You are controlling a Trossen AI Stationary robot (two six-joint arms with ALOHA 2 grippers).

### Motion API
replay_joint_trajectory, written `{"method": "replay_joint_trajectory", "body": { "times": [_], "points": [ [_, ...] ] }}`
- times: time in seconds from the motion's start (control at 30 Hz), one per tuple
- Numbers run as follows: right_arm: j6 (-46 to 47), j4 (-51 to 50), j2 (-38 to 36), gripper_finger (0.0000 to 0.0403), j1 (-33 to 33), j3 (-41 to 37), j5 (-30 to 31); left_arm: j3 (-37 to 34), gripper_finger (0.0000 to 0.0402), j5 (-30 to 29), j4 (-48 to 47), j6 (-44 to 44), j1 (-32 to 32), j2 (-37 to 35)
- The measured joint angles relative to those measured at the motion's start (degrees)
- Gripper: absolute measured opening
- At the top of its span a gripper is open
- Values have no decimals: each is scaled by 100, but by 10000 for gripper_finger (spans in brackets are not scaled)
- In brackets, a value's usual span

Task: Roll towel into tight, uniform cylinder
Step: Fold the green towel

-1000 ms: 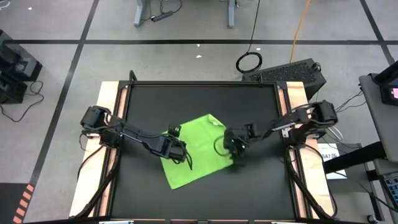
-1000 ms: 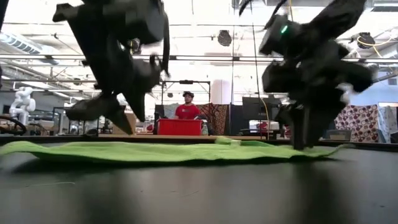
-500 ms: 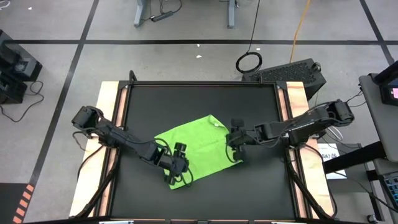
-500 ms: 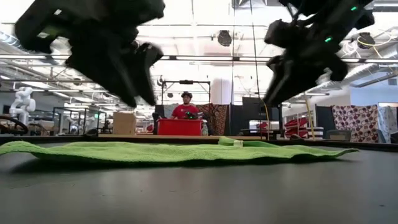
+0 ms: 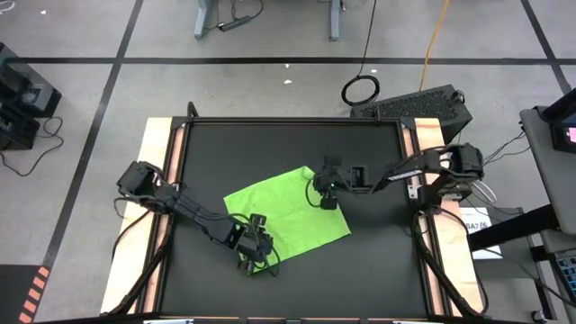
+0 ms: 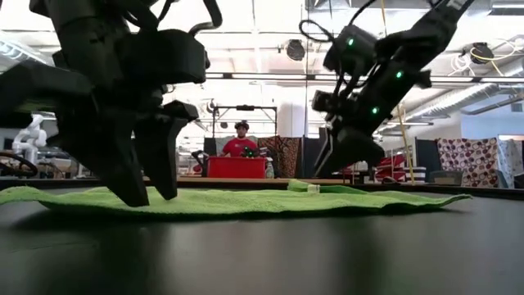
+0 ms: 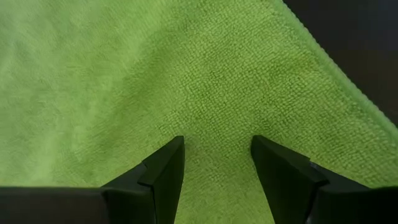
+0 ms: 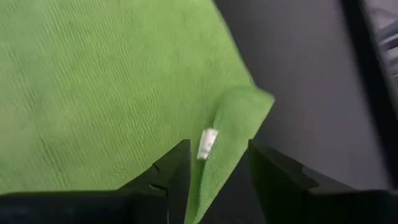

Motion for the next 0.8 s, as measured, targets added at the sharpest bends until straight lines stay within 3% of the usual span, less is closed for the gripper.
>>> {"method": "replay_joint_trajectory", "body": {
  "times": [0.27,0.4,0.53,0.8],
  "points": [
    [10,221,662,150,-228,128,-211,4,198,11,-17,25,1,5],
    [-36,243,843,150,-242,224,560,4,198,15,-29,27,1,5],
    [-50,55,685,150,-382,230,972,1,198,20,-54,24,-17,7],
    [608,-569,47,150,-953,237,963,-10,198,15,-130,20,-62,9]
  ]
}}
